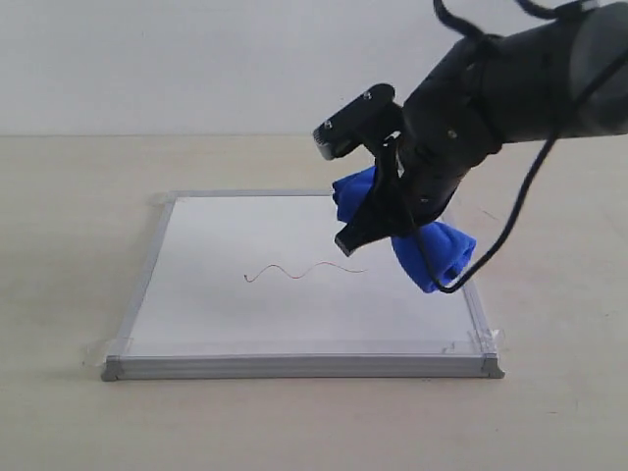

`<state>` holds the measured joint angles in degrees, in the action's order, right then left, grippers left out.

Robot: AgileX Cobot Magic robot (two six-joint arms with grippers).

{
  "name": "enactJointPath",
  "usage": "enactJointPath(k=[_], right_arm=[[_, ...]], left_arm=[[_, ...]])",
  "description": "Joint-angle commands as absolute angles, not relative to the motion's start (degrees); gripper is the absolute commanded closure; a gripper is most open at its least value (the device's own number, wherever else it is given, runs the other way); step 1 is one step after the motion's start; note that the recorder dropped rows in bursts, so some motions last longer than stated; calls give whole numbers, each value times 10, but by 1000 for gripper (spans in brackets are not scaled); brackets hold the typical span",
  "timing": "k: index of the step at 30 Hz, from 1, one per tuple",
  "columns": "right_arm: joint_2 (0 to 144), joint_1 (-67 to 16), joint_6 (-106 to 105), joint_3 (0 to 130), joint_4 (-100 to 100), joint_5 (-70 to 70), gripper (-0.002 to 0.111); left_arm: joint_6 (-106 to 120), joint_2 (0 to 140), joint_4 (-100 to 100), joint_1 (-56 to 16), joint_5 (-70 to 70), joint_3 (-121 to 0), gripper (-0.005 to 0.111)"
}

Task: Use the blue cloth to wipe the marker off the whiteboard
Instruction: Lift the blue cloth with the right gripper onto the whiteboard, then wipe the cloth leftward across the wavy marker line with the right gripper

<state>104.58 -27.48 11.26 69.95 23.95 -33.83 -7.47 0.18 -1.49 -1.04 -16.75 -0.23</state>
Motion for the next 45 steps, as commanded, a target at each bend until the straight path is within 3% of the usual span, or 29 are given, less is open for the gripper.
enactJointPath(k=[1, 24, 33, 39, 41, 45], right_arm=[[1113, -246, 137, 725, 235, -319, 108], [1203, -246, 203, 727, 254, -213, 108], [1224, -280, 50, 729, 35, -215, 108], [1224, -303, -164, 775, -171, -319, 108], [1224, -294, -165, 788, -155, -329, 108], [1224, -223, 36, 794, 74, -343, 108]], left_arm=[[-72, 0, -10, -12, -169, 0, 102], [-72, 0, -10, -12, -169, 0, 102], [-72, 0, -10, -12, -169, 0, 102], [-72, 0, -10, -12, -169, 0, 102], [-72, 0, -10, -12, -169, 0, 102], [-72, 0, -10, -12, -169, 0, 102]])
